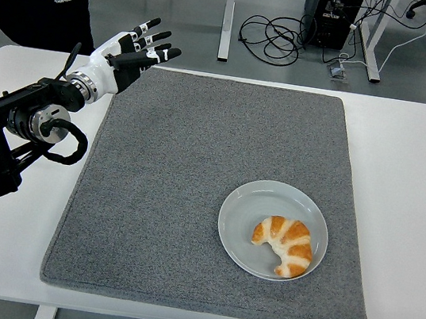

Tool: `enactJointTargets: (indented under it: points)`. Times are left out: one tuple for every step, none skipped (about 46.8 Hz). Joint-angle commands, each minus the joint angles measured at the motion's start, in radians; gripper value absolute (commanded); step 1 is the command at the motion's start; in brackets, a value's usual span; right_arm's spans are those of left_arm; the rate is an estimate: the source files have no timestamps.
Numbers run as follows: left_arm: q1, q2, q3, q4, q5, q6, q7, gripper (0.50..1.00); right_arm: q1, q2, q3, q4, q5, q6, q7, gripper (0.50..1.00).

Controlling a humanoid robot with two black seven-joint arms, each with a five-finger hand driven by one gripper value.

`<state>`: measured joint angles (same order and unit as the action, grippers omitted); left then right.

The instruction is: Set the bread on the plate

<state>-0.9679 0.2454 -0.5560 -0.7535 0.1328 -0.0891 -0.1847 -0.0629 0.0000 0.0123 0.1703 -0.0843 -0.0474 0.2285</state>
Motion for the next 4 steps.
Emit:
enactJointTargets:
  points:
    - [-0.002, 0.0, 0.001, -0.001, 0.002, -0.004, -0.012, 0.931, 0.0, 0.0, 0.002, 0.0, 0.0, 0.0, 0.0, 1.0]
    - [-0.002, 0.0, 0.001, -0.001, 0.002, -0.006, -0.012, 0.931, 0.0, 0.0, 0.002, 0.0, 0.0, 0.0, 0.0, 1.0]
    - [-0.002, 0.0, 0.001, -0.001, 0.002, -0.006, -0.012, 0.931, 0.002, 0.0, 0.002, 0.0, 0.0, 0.0, 0.0, 1.0]
    - [-0.002, 0.0, 0.001, 0.0, 0.002, -0.008, -0.012, 0.933, 0.002, 0.0, 0.002, 0.0, 0.0, 0.0, 0.0, 1.0]
